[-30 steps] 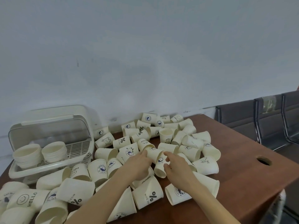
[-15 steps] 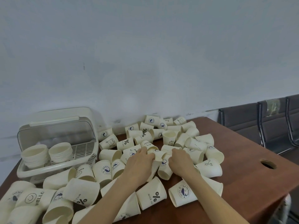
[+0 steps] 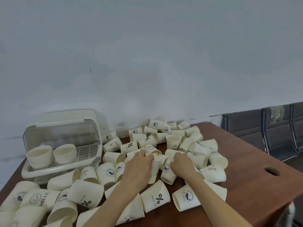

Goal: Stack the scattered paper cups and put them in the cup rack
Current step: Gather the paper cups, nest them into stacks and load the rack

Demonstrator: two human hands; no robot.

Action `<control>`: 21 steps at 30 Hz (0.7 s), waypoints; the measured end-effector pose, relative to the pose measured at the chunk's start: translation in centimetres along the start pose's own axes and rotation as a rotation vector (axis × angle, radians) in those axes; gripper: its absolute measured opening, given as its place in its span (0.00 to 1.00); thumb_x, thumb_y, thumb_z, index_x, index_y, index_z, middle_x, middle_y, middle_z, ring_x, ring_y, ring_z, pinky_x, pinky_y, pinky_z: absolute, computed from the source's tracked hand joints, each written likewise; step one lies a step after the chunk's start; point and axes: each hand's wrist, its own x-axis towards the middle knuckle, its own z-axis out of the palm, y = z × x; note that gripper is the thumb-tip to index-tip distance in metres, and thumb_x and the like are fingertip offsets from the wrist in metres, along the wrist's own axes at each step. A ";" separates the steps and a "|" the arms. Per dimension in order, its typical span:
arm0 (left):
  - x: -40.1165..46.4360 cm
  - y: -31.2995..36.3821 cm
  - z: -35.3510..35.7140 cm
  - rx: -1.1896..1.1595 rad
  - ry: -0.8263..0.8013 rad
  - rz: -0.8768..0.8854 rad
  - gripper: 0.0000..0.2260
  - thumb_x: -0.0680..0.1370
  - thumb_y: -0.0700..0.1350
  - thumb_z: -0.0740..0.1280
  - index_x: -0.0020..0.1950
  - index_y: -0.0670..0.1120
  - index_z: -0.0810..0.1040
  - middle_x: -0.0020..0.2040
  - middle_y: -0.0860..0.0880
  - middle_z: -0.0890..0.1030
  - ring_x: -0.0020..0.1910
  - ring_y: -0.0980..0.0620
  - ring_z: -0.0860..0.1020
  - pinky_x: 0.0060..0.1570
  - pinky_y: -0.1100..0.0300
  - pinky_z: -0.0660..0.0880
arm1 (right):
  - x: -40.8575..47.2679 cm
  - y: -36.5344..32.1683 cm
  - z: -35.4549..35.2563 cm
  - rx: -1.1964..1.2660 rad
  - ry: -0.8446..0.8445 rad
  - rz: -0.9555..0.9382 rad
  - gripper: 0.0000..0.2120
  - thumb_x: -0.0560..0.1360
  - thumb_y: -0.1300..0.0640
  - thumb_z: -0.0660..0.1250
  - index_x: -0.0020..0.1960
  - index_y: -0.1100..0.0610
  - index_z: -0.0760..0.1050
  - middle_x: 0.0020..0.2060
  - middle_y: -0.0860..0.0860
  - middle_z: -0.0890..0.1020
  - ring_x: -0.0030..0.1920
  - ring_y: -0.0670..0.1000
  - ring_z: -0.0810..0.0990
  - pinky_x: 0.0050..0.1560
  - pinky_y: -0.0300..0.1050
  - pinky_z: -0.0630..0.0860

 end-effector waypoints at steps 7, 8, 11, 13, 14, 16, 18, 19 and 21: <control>-0.9 -0.5 -1.0 -0.002 0.074 -0.069 0.13 0.83 0.49 0.52 0.60 0.52 0.74 0.52 0.51 0.71 0.50 0.52 0.70 0.47 0.58 0.73 | -1.4 -1.2 -1.4 0.038 0.078 -0.072 0.06 0.71 0.61 0.60 0.42 0.59 0.76 0.42 0.54 0.79 0.46 0.55 0.77 0.39 0.45 0.71; -1.0 -0.7 -1.2 -0.010 0.083 -0.078 0.13 0.83 0.49 0.52 0.60 0.52 0.74 0.52 0.51 0.71 0.51 0.52 0.71 0.47 0.57 0.73 | -1.7 -1.6 -1.8 0.032 0.099 -0.078 0.08 0.72 0.61 0.59 0.45 0.60 0.77 0.42 0.55 0.79 0.45 0.55 0.77 0.39 0.44 0.72; -1.3 -1.2 -1.9 -0.018 0.104 -0.100 0.13 0.83 0.49 0.51 0.59 0.52 0.74 0.52 0.51 0.71 0.52 0.51 0.72 0.47 0.58 0.71 | -2.6 -3.0 -3.0 0.006 0.178 -0.124 0.09 0.73 0.60 0.58 0.46 0.58 0.77 0.40 0.54 0.80 0.43 0.55 0.78 0.43 0.46 0.75; -1.5 -1.8 -2.4 -0.025 0.136 -0.117 0.13 0.83 0.49 0.51 0.59 0.51 0.73 0.52 0.51 0.71 0.53 0.51 0.72 0.46 0.58 0.71 | -3.2 -4.4 -3.5 0.010 0.214 -0.148 0.09 0.72 0.60 0.58 0.45 0.57 0.77 0.39 0.52 0.80 0.41 0.54 0.77 0.44 0.47 0.75; -1.6 -2.1 -2.6 -0.034 0.154 -0.131 0.12 0.83 0.49 0.52 0.59 0.51 0.74 0.52 0.51 0.71 0.52 0.52 0.72 0.45 0.58 0.71 | -3.4 -5.1 -3.7 0.019 0.225 -0.160 0.09 0.72 0.60 0.58 0.45 0.56 0.77 0.38 0.51 0.80 0.40 0.54 0.76 0.43 0.47 0.75; -1.9 -2.7 -3.1 -0.034 0.180 -0.155 0.12 0.83 0.49 0.52 0.59 0.51 0.74 0.52 0.52 0.71 0.52 0.52 0.72 0.42 0.59 0.71 | -4.0 -6.5 -4.0 0.037 0.229 -0.195 0.09 0.72 0.60 0.58 0.45 0.57 0.77 0.39 0.51 0.80 0.40 0.53 0.75 0.38 0.45 0.72; -2.3 -3.4 -3.6 -0.029 0.199 -0.172 0.13 0.83 0.49 0.52 0.59 0.51 0.74 0.53 0.52 0.72 0.53 0.52 0.72 0.43 0.59 0.72 | -4.6 -7.9 -4.1 0.026 0.248 -0.238 0.08 0.73 0.60 0.59 0.46 0.57 0.77 0.40 0.52 0.80 0.41 0.53 0.75 0.32 0.43 0.67; -2.4 -3.8 -3.9 -0.030 0.211 -0.182 0.13 0.83 0.49 0.52 0.59 0.51 0.75 0.53 0.52 0.72 0.54 0.52 0.72 0.43 0.59 0.71 | -4.9 -8.6 -4.1 0.022 0.265 -0.267 0.08 0.73 0.60 0.59 0.46 0.57 0.76 0.41 0.52 0.81 0.42 0.53 0.75 0.32 0.44 0.67; -2.8 -4.7 -4.5 -0.022 0.226 -0.206 0.13 0.83 0.49 0.52 0.59 0.50 0.75 0.53 0.51 0.72 0.54 0.52 0.72 0.45 0.58 0.70 | -5.3 -9.8 -3.8 0.025 0.281 -0.334 0.09 0.73 0.60 0.58 0.48 0.57 0.77 0.42 0.52 0.82 0.45 0.54 0.77 0.38 0.46 0.72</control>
